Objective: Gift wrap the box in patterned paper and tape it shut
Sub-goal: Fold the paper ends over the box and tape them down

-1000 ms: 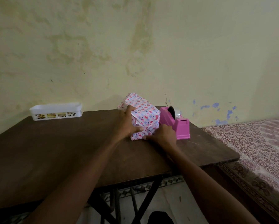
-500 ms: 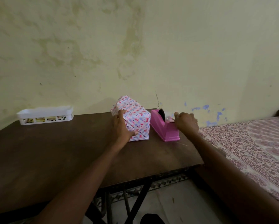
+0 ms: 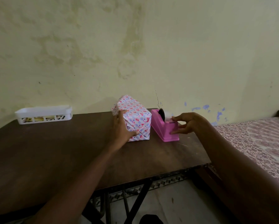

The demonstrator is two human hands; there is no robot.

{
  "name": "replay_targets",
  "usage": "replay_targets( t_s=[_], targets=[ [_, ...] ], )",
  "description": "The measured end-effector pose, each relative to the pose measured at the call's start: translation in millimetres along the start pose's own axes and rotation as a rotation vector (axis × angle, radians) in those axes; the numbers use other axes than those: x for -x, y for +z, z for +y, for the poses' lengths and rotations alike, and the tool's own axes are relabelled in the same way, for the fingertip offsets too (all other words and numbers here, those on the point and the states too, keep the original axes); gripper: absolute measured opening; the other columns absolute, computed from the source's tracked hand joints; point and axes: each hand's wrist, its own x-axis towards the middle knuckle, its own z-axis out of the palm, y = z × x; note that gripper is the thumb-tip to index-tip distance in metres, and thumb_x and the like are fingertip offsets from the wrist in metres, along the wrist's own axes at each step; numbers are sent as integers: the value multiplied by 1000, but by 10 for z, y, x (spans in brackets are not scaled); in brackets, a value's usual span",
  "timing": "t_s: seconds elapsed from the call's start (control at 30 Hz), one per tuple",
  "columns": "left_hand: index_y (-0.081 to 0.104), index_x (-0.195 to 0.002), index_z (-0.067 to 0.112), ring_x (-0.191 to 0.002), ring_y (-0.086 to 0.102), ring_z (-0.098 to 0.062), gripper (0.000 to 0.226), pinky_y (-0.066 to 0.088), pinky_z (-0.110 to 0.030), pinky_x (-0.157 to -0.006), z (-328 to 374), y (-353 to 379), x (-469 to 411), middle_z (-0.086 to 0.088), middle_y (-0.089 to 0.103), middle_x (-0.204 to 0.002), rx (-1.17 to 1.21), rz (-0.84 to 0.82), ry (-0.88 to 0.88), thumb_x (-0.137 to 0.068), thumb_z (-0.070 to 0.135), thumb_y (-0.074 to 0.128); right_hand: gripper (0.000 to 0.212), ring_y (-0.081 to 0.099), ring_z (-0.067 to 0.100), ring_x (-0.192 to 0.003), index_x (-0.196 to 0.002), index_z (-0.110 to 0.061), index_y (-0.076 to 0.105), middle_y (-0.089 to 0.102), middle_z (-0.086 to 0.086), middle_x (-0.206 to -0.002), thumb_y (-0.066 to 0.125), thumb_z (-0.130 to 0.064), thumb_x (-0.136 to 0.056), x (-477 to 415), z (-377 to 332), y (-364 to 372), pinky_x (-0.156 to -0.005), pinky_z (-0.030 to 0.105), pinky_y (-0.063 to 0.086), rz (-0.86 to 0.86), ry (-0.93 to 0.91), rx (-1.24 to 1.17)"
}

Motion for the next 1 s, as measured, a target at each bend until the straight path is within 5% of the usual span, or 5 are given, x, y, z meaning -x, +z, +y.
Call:
replay_targets(
  t_s=[0.2,0.47,0.6,0.77,1.0],
  targets=[
    [19,-146,19,-141,27,-24,111,31,-38,-111,-24,37,-22,-7,24,-154,-15,3,-16,-61,44,87,28,59,36,-107,-114,-1,62,54,16,-121,69,-8,-88,18,163,-57,-65,59,57,-100,-160,-113],
    [16,-146,22,-141,28,-23,112,31,-35,-111,-25,62,-55,-5,24,-154,-51,4,-41,-61,49,85,26,63,29,-97,-115,5,56,60,15,-109,62,-3,-92,-54,567,-60,-70,47,60,-124,-300,-256],
    [20,-144,23,-139,30,-22,108,33,-34,-109,-27,62,-55,-4,26,-153,-50,13,-27,-61,48,86,24,72,28,-87,-100,8,66,70,18,-99,74,-8,-84,-223,668,-45,-81,45,60,105,-407,-20],
    [16,-146,23,-141,27,-22,112,31,-34,-110,-26,48,-51,-4,22,-155,-55,-6,-42,-62,49,85,10,64,18,-60,-75,3,73,70,15,-73,77,-5,-79,-206,712,-26,-64,34,61,424,-577,475],
    [12,-147,21,-142,24,-21,112,28,-31,-111,-26,26,-51,-3,20,-156,-31,-39,-36,-65,47,84,18,69,20,-61,-72,-15,69,69,5,-64,69,-12,-89,75,984,208,-58,29,59,422,-834,453]
  ],
)
